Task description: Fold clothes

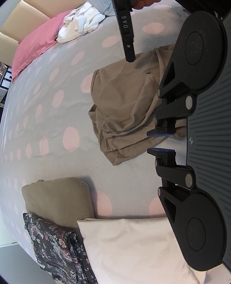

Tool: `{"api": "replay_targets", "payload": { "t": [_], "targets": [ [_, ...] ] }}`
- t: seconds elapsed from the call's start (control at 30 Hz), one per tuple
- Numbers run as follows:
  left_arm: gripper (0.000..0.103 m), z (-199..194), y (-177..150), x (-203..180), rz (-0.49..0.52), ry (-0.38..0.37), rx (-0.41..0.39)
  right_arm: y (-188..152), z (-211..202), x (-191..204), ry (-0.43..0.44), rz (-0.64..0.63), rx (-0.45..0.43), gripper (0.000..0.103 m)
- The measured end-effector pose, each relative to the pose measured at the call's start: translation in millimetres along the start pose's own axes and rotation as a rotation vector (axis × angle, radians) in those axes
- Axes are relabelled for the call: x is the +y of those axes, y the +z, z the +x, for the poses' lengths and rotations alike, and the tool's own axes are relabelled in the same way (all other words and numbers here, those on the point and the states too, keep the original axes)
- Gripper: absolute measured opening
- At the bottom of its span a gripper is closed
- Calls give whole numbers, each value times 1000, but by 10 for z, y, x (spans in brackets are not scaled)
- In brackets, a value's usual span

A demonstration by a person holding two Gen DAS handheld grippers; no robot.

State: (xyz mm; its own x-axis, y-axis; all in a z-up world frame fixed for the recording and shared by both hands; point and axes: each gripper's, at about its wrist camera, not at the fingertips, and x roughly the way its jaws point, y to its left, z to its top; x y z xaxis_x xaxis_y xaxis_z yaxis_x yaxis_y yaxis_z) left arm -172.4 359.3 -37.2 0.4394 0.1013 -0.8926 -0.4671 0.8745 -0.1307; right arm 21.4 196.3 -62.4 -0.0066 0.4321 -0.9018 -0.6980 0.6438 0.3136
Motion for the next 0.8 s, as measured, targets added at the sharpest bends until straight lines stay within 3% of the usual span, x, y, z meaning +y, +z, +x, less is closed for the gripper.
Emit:
{"api": "replay_targets", "payload": {
  "t": [0.17, 0.23, 0.3, 0.37, 0.67, 0.8],
  "targets": [
    [10, -29, -95, -44, 13, 11, 0, -277, 245, 121, -32, -95, 83, 23],
    [10, -34, -125, -48, 18, 17, 1, -377, 288, 187, -4, -119, 107, 18],
    [10, -44, -148, -44, 20, 23, 0, -474, 324, 253, 31, -141, 130, 6],
    [10, -60, -168, -37, 21, 27, -2, -544, 279, 352, 65, -169, 125, 4],
    [10, -76, -247, -6, 14, 14, 11, -882, 67, 796, 272, -317, 122, 11],
    [10, -59, -289, 5, 4, -7, 25, -896, -5, 750, 295, -312, 130, 16]
  ]
}}
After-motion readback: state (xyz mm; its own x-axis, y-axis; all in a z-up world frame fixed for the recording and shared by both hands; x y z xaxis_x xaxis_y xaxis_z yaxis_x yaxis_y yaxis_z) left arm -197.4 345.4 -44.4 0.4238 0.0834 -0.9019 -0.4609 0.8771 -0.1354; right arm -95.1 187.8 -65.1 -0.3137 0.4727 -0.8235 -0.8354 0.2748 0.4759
